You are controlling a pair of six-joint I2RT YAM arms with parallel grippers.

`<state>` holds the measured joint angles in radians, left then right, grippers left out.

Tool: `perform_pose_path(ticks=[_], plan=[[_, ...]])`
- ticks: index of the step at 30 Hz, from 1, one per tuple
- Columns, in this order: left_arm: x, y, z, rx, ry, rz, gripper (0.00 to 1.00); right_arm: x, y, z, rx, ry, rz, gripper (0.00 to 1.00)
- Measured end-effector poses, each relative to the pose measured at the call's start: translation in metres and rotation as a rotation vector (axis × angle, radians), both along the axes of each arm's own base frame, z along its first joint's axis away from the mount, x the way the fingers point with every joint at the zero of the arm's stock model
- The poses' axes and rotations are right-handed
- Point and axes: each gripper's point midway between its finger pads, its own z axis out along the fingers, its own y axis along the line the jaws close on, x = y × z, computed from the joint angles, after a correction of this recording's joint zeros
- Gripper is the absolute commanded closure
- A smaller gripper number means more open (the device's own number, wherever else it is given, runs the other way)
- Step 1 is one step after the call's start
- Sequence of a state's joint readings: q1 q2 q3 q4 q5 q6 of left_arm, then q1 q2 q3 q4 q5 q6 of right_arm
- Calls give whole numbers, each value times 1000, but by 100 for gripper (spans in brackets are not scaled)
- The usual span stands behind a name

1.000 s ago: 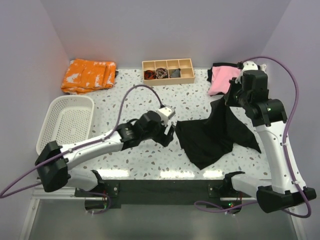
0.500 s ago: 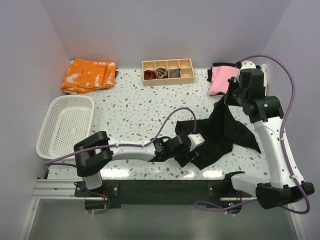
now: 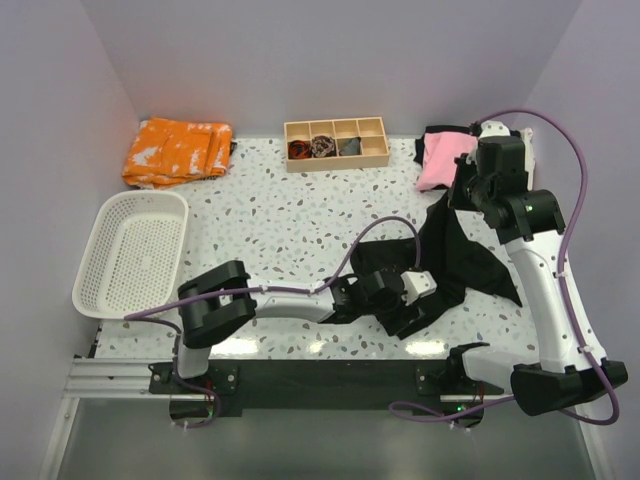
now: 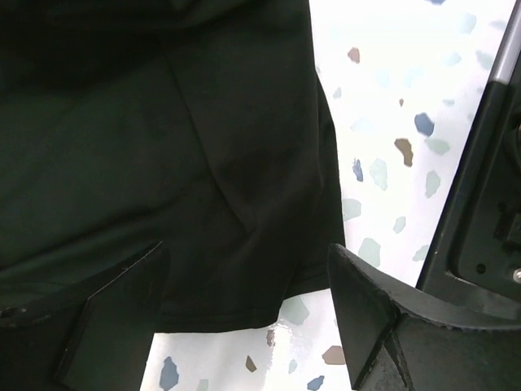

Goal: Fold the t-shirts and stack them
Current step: Flatten out the tshirt

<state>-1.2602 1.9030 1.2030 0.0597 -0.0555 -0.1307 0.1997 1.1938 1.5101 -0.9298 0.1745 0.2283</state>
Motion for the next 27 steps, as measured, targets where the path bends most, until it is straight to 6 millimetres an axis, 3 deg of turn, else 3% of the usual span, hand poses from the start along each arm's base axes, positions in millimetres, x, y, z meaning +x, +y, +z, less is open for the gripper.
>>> perform_pose_path(ticks=[5, 8, 9, 11, 12, 15, 23, 25, 27], plan=[[-8, 0, -21, 37, 26, -32, 17, 0, -2, 0, -7, -1, -10, 100], [-11, -3, -27, 46, 38, -52, 29, 0, -3, 0, -10, -2, -14, 100], [-11, -3, -29, 47, 41, -55, 47, 0, -3, 0, -10, -2, -14, 100], [-12, -5, -30, 46, 46, -61, 64, 0, -3, 0, -11, -2, -15, 100], [-13, -6, -31, 46, 49, -63, 81, 0, -3, 0, -11, -2, -15, 100], [-13, -7, -30, 45, 49, -71, 100, 0, -3, 0, -11, -2, -16, 100], [-4, 0, -25, 72, 12, -28, 100, 0, -3, 0, -9, -2, -18, 100], [0, 10, -15, 95, -7, -2, 100, 0, -3, 0, -9, -2, -18, 100], [8, 23, 10, 100, -40, 32, 100, 0, -3, 0, -9, -2, -18, 100]])
